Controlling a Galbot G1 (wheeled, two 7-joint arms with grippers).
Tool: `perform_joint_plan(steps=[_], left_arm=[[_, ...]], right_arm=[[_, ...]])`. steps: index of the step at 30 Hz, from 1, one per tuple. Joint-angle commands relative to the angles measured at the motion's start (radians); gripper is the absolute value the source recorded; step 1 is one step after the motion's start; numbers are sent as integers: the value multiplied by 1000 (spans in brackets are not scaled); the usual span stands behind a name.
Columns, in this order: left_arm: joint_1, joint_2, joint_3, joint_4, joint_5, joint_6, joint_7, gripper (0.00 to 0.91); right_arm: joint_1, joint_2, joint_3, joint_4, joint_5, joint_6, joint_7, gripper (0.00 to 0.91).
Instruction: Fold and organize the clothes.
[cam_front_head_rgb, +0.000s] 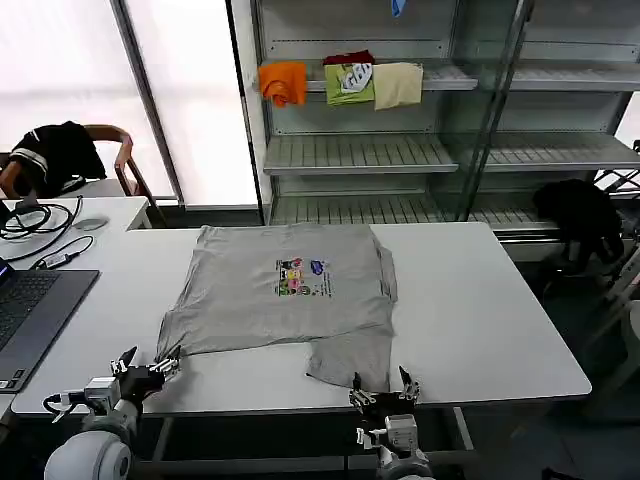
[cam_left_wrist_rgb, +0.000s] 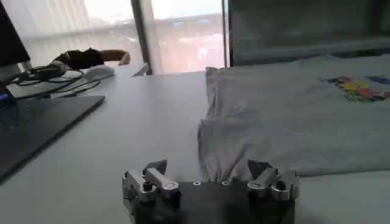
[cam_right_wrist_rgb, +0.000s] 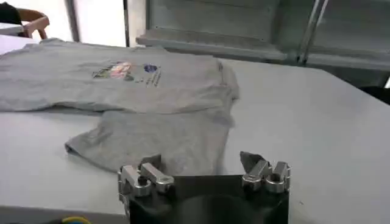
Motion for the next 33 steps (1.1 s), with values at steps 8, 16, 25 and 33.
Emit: perform_joint_plan(steps=[8,16,25,33], left_arm=[[13,3,40,14,14,5,5,20],[13,-6,52,13,31,5,7,20],[15,-22,48,15,30,-5,8,20],[20,-41,17,-41,11,-34,1,20]], right_arm=[[-15,-8,3,-12,29,14,-6,0],[-26,0,19,-22,64,31,-5,0],[-30,-3,42,-19,51,91,-43,0],[-51,-14,94,43,29,131,-89,0]])
